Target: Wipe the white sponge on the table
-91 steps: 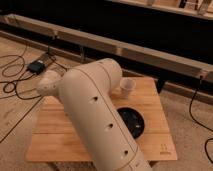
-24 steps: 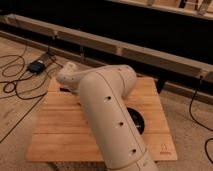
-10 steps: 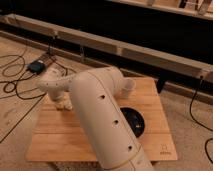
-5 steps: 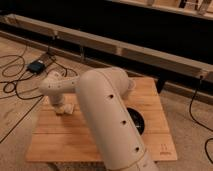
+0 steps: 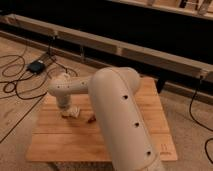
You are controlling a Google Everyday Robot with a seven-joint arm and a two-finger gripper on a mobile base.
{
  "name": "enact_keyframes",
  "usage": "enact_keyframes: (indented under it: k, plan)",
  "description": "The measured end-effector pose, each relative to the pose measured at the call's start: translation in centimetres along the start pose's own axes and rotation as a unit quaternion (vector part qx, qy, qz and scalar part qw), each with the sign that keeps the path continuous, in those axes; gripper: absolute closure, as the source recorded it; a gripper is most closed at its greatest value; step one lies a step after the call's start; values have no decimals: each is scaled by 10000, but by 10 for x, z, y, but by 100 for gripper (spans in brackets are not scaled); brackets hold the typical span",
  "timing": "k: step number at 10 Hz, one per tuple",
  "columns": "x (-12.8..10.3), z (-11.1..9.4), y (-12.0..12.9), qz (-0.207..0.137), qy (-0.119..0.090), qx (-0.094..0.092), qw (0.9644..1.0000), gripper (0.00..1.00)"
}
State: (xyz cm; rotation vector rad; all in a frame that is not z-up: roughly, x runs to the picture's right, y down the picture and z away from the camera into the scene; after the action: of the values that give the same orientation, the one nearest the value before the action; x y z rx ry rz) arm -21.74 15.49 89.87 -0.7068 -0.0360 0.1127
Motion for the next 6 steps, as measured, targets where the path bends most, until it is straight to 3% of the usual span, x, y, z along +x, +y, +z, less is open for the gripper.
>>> enact_keyframes:
  k: [3,6]
  plan:
    - [44,-3,-12,432,181,84,9989,100]
    - [68,-11,-38,746,244,307,9964,100]
